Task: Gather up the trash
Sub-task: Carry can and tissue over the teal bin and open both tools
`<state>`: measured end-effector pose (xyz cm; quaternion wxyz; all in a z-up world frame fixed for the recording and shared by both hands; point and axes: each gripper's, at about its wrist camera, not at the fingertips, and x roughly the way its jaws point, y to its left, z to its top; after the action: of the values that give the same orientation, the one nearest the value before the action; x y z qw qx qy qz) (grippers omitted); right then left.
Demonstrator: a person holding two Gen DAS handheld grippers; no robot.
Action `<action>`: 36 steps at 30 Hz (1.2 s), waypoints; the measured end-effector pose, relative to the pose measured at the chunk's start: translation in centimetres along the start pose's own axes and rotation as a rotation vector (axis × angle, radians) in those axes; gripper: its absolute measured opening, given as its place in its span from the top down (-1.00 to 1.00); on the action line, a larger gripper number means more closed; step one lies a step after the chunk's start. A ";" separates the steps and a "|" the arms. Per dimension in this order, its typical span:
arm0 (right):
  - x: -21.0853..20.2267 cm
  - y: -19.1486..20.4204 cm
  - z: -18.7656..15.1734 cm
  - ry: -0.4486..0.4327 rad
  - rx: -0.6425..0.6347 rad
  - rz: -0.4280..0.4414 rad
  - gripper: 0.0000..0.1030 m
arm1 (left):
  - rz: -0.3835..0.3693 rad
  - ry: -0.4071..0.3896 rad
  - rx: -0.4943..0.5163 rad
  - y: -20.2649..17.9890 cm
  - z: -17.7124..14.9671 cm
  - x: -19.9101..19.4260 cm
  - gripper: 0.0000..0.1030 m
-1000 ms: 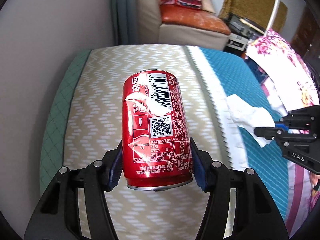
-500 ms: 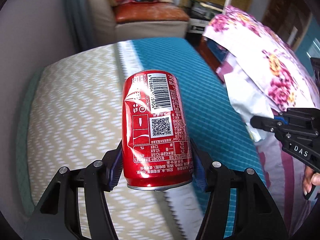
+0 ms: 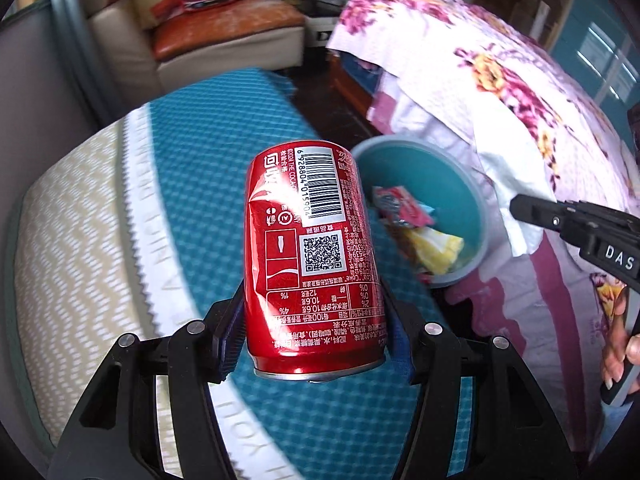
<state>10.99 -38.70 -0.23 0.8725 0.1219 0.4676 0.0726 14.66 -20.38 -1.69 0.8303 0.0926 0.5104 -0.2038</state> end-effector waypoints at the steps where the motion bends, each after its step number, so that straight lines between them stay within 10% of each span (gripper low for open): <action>1: -0.3 -0.8 -0.1 -0.009 0.014 -0.006 0.87 | -0.005 0.004 0.012 -0.7 0.2 0.3 -0.16; 36: 1.3 -11.5 0.6 0.041 0.239 -0.103 0.87 | -0.074 0.104 0.135 -8.8 7.0 10.6 -0.37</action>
<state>12.34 -49.53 -4.23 0.8445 0.1994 0.4963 -0.0263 20.70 -33.43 -7.40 0.7865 0.1400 0.5408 -0.2632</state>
